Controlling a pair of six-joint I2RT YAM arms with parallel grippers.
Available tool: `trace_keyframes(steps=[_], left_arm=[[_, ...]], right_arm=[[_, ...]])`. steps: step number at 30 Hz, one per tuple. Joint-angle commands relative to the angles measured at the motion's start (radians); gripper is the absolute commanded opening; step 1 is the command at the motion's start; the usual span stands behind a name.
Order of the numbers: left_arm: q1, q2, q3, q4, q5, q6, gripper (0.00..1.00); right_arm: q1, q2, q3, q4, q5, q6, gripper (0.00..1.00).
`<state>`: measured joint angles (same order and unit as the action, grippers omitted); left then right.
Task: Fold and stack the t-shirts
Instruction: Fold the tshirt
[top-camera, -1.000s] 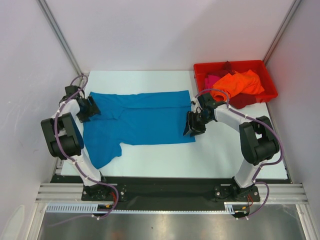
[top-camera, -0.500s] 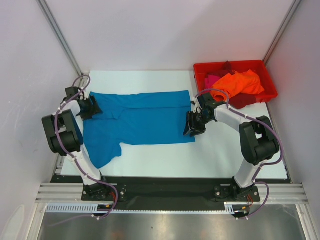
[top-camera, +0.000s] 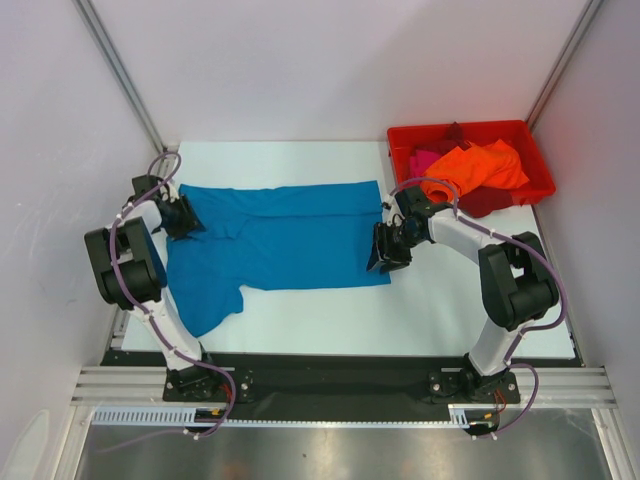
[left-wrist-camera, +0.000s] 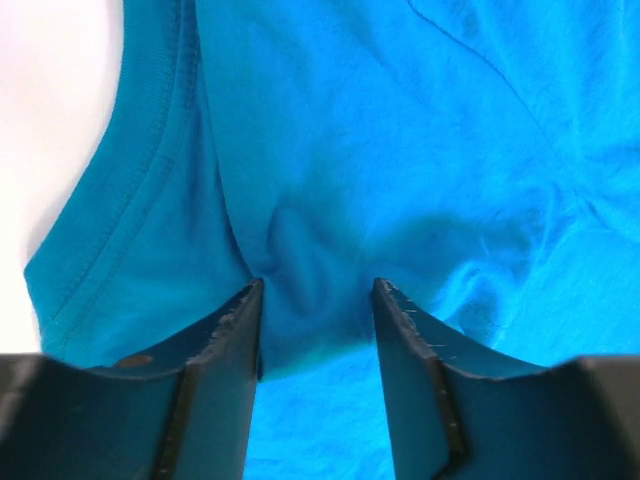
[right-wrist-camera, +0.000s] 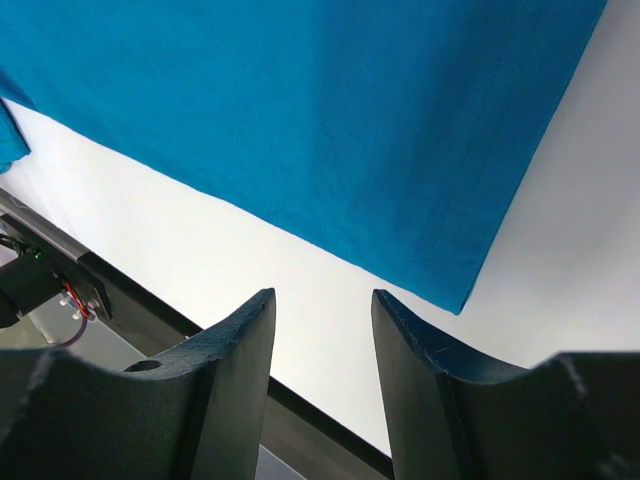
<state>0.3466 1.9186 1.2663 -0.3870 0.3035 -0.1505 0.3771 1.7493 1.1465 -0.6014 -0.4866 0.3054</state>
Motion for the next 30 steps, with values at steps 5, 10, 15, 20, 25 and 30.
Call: trace_keyframes(steps=[5, 10, 15, 20, 25, 30], left_arm=[[0.006, -0.081, 0.038, -0.102, -0.013, -0.055, 0.41], [0.008, -0.136, 0.054, -0.211, -0.061, -0.104, 0.43], [0.04, -0.214, 0.013, -0.225, -0.034, -0.175, 0.47], [0.055, -0.237, -0.013, -0.167, 0.02, -0.192, 0.54], [0.065, -0.146, 0.042, -0.159, 0.04, -0.192, 0.59], [0.066, -0.069, 0.074, -0.15, 0.082, -0.202, 0.62]], right_arm=[[-0.003, -0.028, 0.012, 0.005, -0.001, -0.005, 0.49], [-0.004, -0.027, 0.009, 0.009, -0.006, -0.005, 0.49], [-0.004, -0.03, 0.006, 0.008, -0.007, -0.008, 0.48], [-0.004, -0.03, 0.001, 0.015, -0.015, -0.005, 0.49], [-0.004, -0.03, 0.009, 0.005, -0.014, -0.011, 0.49], [-0.004, -0.031, 0.007, 0.0, -0.01, -0.014, 0.49]])
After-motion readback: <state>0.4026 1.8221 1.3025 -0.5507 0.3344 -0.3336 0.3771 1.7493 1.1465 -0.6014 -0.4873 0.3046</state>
